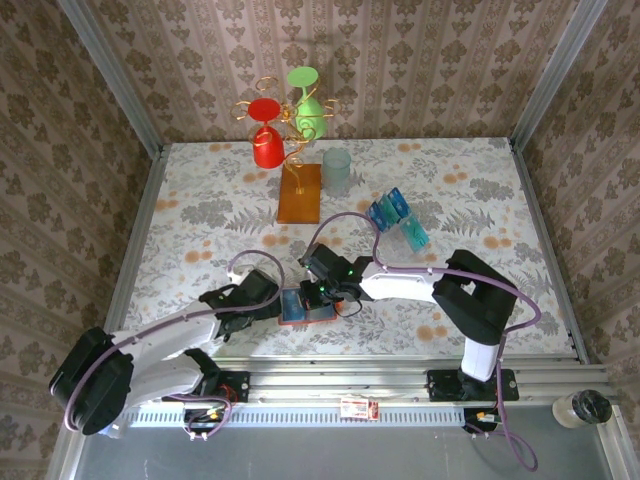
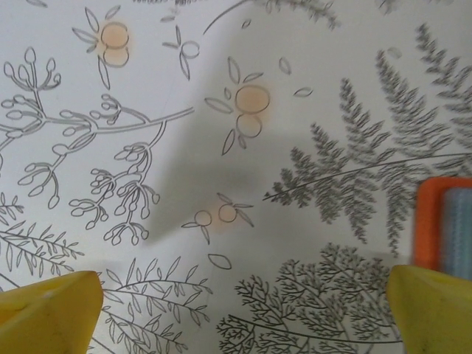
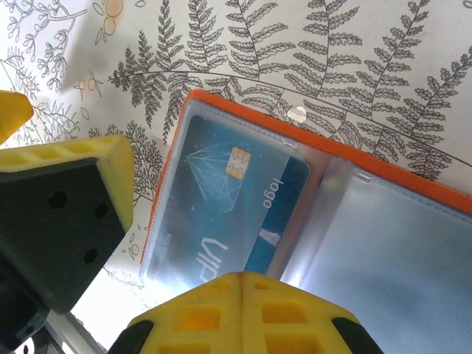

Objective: Put the credit cards into the card holder

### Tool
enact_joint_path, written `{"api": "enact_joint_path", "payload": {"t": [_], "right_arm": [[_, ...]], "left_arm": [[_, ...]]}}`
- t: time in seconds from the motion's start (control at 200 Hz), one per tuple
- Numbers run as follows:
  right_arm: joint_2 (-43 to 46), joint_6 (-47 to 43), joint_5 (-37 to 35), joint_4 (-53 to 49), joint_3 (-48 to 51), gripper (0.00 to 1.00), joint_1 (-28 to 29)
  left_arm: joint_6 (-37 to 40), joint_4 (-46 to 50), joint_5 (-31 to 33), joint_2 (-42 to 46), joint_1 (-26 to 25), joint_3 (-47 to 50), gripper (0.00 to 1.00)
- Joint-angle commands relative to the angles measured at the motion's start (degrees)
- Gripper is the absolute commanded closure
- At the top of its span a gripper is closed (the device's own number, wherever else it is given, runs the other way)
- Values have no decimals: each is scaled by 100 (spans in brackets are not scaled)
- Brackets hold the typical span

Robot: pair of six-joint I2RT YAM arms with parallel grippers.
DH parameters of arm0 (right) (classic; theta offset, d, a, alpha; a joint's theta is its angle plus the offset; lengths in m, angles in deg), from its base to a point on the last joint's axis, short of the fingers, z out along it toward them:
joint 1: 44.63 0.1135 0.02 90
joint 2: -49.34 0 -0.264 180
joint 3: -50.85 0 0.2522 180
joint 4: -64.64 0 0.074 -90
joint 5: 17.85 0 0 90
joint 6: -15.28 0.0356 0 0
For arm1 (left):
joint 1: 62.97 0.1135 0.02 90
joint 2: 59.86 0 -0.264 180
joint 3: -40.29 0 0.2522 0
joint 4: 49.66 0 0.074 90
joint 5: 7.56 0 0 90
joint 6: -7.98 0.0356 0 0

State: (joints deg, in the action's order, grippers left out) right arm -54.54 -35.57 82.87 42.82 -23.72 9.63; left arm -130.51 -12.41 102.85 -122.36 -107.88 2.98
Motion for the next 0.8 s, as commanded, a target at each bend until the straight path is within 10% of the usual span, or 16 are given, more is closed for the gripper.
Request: {"api": "enact_joint_path", "payload": {"t": [0.0, 0.795], "right_arm": [[-150, -48, -89, -153, -127, 98, -21], [-680, 4, 191, -135, -478, 98, 23]], "left_arm": [[-108, 134, 45, -201, 55, -27, 0], [41, -328, -230, -887, 60, -106, 0]]}}
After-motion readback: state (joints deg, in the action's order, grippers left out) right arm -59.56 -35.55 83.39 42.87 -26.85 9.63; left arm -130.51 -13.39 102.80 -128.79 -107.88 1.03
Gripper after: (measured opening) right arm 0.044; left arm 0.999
